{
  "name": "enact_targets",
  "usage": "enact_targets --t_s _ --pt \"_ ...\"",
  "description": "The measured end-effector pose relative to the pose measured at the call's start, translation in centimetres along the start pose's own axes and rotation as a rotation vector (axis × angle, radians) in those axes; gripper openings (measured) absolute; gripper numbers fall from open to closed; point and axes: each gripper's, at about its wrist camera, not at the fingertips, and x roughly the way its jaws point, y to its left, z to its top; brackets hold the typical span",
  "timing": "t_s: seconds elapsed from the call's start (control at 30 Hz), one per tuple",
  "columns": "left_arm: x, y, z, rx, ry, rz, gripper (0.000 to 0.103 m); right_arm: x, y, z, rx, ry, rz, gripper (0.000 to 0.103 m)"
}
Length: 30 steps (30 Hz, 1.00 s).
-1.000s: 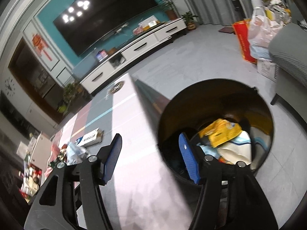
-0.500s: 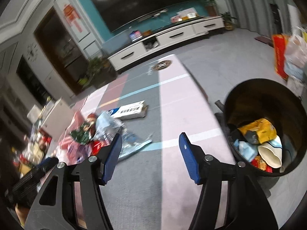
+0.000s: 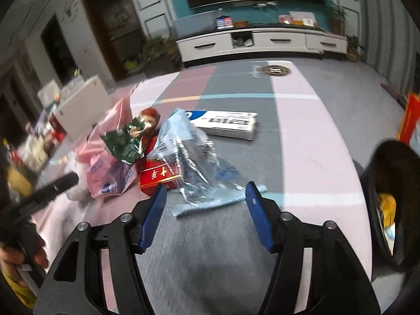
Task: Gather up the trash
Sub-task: 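Grasp the white plastic bag with the left tool while the right tool grasps the clear wrapper, then lift both held items and carry them over the black bin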
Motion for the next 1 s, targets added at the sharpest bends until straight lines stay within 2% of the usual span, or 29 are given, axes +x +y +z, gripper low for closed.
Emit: enact_targets --t_s 0.07,0.17,0.33,0.43,0.5,0.57,0.6,0.63,0.77,0.87,1.0 --pt "0.7 0.3 0.4 -0.017 0.009 -0.003 0.09 0.8 0.3 0.2 -0.009 0.0 -0.001 0.07" --pt "1.2 0.7 0.5 -0.045 0.014 0.022 0.084 1.9 0.0 0.6 0.02 0.014 0.012 0.07" --pt "1.5 1.6 0.6 -0.067 0.021 0.048 0.074 3.4 0.6 0.9 -0.001 0.044 0.003 0.07" --pt "1.9 2.1 0.6 -0.073 0.034 0.07 0.063 4.1 1.3 0.8 -0.031 0.06 -0.022 0.07" --pt "2.0 2.6 0.4 -0.089 0.046 0.075 0.05 4.2 1.7 0.7 -0.054 0.062 -0.045 0.069" --pt "1.8 3.0 0.4 -0.106 0.049 0.07 0.043 4.3 1.9 0.5 -0.075 0.071 -0.055 0.056" --pt "1.6 3.1 0.3 -0.11 0.048 0.07 0.039 4.4 2.0 0.3 -0.083 0.077 -0.057 0.053" --pt "1.4 3.2 0.2 -0.113 0.047 0.07 0.038 4.4 2.1 0.2 -0.099 0.08 -0.074 0.044" --pt "0.3 3.9 -0.4 -0.162 0.037 0.057 0.027 4.1 2.6 -0.5 -0.153 0.064 -0.126 0.029" --pt "-0.9 4.4 -0.6 -0.195 0.023 0.052 0.024 3.6 2.8 -1.0 -0.153 0.055 -0.143 0.022" --pt "-3.2 4.6 -0.4 -0.192 -0.019 0.049 0.022 1.7 2.3 -1.4 -0.11 0.02 -0.149 0.019"
